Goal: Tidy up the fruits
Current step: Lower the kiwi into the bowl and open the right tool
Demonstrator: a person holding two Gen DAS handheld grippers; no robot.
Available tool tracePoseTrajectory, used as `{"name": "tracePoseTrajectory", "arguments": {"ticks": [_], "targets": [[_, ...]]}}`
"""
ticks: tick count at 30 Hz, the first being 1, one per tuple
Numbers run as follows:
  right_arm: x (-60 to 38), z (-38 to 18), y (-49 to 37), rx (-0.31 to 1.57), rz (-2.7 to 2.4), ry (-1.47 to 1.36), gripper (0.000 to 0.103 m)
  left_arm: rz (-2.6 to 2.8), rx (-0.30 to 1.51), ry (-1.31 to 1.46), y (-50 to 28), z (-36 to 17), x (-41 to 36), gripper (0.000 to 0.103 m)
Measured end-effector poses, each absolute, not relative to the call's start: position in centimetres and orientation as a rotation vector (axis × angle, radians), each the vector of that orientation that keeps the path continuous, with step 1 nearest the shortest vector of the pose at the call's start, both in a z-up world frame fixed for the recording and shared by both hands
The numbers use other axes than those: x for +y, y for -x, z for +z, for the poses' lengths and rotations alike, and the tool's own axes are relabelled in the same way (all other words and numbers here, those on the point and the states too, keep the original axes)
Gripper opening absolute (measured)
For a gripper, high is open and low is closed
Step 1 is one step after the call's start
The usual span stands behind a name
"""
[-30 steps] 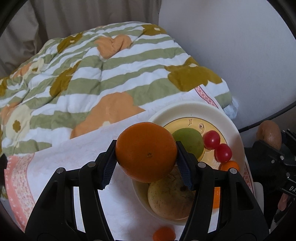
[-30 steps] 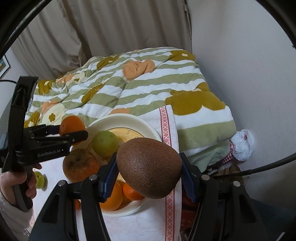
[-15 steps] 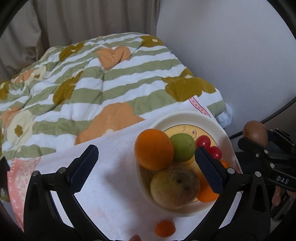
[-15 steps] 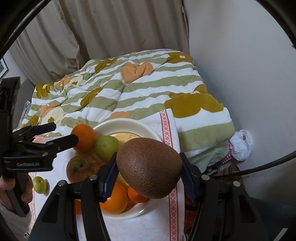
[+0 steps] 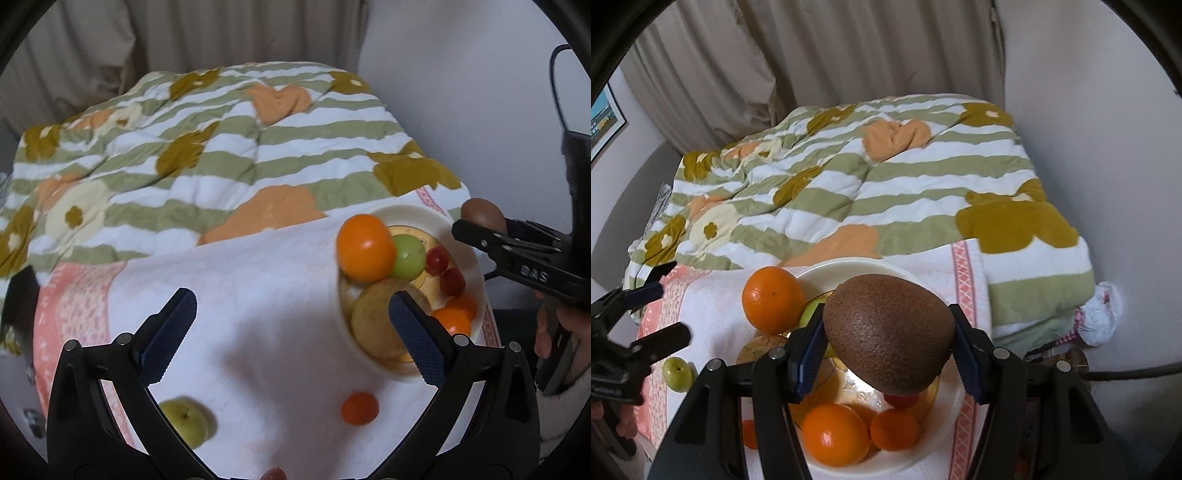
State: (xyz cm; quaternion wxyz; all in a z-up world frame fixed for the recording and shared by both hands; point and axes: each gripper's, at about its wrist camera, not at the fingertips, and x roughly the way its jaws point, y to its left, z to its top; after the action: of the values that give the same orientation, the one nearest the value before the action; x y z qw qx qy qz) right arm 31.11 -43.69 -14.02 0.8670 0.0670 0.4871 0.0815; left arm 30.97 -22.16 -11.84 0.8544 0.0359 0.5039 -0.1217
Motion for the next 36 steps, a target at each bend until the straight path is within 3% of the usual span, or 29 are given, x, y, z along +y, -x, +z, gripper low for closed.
{"name": "tracePoseTrajectory", "arguments": {"ticks": [17,22,26,28,36], "targets": [[-43.3,-17.7,-33.3,1.063,0.245,-0.149,0.059,-0.074,1.112,0.027,-25.8,-13.4,-17.2,0.103],[-43.4,-17.2,-33.2,1.024,0.254,-0.146,0.083,-0.055,1.117,0.049,-24.6,-13.7,-16.8,0.103],[-43.3,-16.9,-32.6,0.999,0.258,-0.144,0.087,-0.037,1.125,0.048,-23.8,-13.7,-16.6,0.103],[-43.3,-16.6,-32.1,0.981,0.258,-0.143,0.098,-0.030,1.124,0.049,-23.3,-13.3,-16.5,0.103],[-43.4,-13.5,-29.7,0.910,0.248,-0.093,0.098,-0.028,1.089,0.031,-21.8,-11.3,-15.6,0.103]]}}
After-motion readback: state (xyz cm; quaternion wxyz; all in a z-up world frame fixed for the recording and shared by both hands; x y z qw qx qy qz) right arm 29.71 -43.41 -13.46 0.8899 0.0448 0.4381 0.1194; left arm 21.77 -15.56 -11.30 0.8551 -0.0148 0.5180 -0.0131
